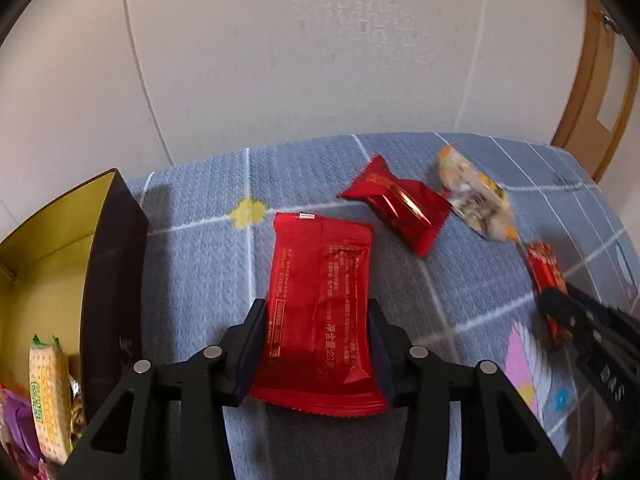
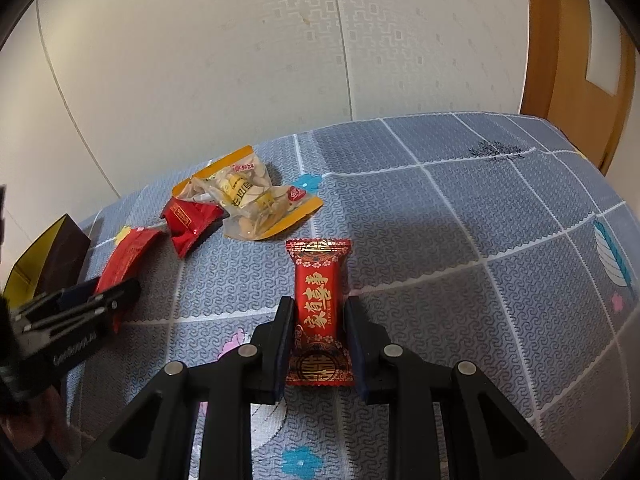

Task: Organize snacks
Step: 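Carry the red bar toward the tin tray with the left tool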

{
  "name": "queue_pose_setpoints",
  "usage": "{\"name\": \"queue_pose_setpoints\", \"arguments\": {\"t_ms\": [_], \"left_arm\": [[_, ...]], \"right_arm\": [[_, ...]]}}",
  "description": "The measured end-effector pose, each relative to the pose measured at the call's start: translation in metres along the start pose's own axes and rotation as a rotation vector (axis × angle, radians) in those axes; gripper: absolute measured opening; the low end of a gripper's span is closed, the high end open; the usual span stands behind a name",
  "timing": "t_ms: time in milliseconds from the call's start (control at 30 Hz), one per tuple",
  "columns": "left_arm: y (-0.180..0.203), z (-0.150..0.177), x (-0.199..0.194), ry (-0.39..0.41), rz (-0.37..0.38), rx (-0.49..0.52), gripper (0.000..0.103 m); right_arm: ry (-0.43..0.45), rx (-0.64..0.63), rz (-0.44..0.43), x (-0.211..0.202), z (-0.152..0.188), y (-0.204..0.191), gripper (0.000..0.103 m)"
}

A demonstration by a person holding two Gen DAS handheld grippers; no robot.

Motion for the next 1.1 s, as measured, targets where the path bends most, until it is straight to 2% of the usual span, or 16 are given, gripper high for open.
{"name": "queue_pose_setpoints", "arguments": {"t_ms": [300,467,733,900,1100], "left_arm": [[0.02,0.05,-0.036,0.017,0.099,0.103,0.047],[0.021,0.075,-0.054,0.019,0.148,0.166,0.047],[0.018,0.089,-0.068,0.044,0.196,0.197,0.044],[0.018,0.091,-0.075,0.05,0.268,0.169,0.04],[0.02,0.088,-0.097,0.125,0.305,0.188,0.04]], "right_arm": [[0.004,-0.017,0.03,0.0,0.002,-0.004,0.026],[-0.01,0.017,0.017,-0.002,0.005,-0.005,0.026],[-0.033,0.025,0.033,-0.003,0.007,-0.008,0.026],[-0.042,0.03,0.044,-0.004,0.007,-0.009,0.026],[-0.047,0.051,0.043,-0.007,0.007,-0.009,0.022]]}}
Point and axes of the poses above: each gripper's, at about its wrist camera, not at the fingertips, and x roughly the way its jaws point, y to its right, z to its underside, the point moved 5 cm from there along x, roughly the way its jaws point, and after that the axes turned 6 degrees about -x, right-handed, at the moved point
